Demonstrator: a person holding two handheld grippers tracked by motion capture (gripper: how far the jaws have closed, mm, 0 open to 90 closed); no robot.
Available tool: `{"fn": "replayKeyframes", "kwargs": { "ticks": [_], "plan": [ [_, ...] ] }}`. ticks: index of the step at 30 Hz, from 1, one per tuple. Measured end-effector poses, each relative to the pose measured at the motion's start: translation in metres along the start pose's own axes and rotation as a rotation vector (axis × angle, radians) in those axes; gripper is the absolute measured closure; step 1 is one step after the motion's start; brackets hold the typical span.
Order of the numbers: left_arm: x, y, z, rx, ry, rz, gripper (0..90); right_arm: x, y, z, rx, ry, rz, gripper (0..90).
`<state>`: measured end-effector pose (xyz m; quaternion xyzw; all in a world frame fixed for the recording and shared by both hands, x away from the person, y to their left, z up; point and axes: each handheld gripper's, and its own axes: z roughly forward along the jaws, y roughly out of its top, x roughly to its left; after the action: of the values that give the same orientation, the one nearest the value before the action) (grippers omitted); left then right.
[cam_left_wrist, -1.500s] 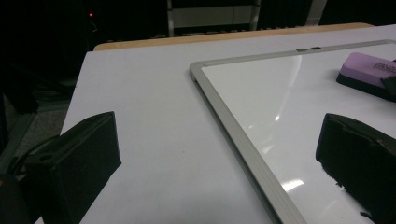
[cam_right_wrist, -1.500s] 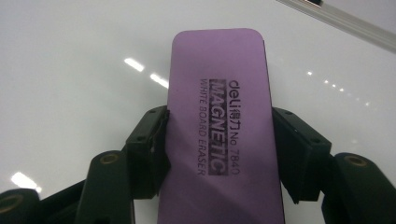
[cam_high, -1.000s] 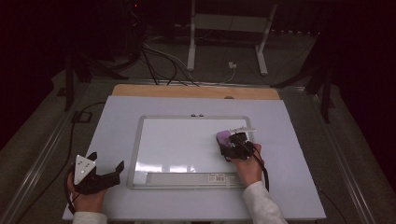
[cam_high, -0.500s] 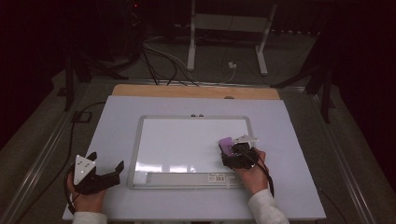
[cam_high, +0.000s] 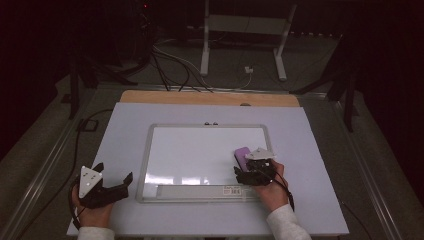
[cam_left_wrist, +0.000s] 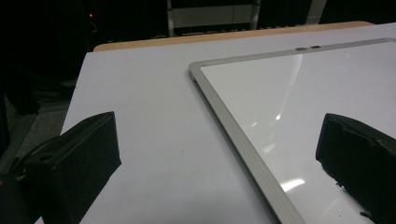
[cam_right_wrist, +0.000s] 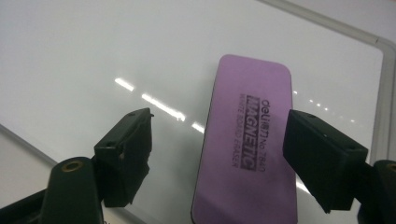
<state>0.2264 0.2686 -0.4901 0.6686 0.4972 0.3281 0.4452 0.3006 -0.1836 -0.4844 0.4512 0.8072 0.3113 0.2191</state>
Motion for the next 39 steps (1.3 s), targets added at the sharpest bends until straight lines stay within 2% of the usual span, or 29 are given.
{"fn": "replayKeyframes", "kwargs": {
  "ticks": [5, 11, 18, 27, 35, 39],
  "plan": [
    [0.0, 0.0, 0.0, 0.0, 0.0, 0.0, 0.6, -0.001, -0.002, 0.004, 0.022, -0.005, -0.003, 26.0],
    [0.0, 0.0, 0.0, -0.001, -0.001, 0.0, 0.6, -0.002, -0.002, 0.005, 0.022, -0.023, -0.004, 27.8],
    [0.0, 0.0, 0.0, 0.001, -0.002, 0.002, 0.6, -0.008, -0.002, 0.005, 0.028, -0.046, 0.015, 28.8],
    [-0.001, 0.0, 0.0, 0.001, -0.002, 0.001, 0.6, -0.017, -0.001, 0.004, 0.032, -0.066, 0.038, 39.6],
    [-0.001, 0.0, 0.0, 0.0, -0.002, 0.001, 0.7, -0.021, -0.001, 0.007, 0.052, -0.08, 0.041, 41.0],
    [0.0, 0.0, 0.0, 0.0, -0.002, 0.0, 0.6, -0.02, 0.0, 0.007, 0.05, -0.076, 0.043, 46.6]
  ]
}}
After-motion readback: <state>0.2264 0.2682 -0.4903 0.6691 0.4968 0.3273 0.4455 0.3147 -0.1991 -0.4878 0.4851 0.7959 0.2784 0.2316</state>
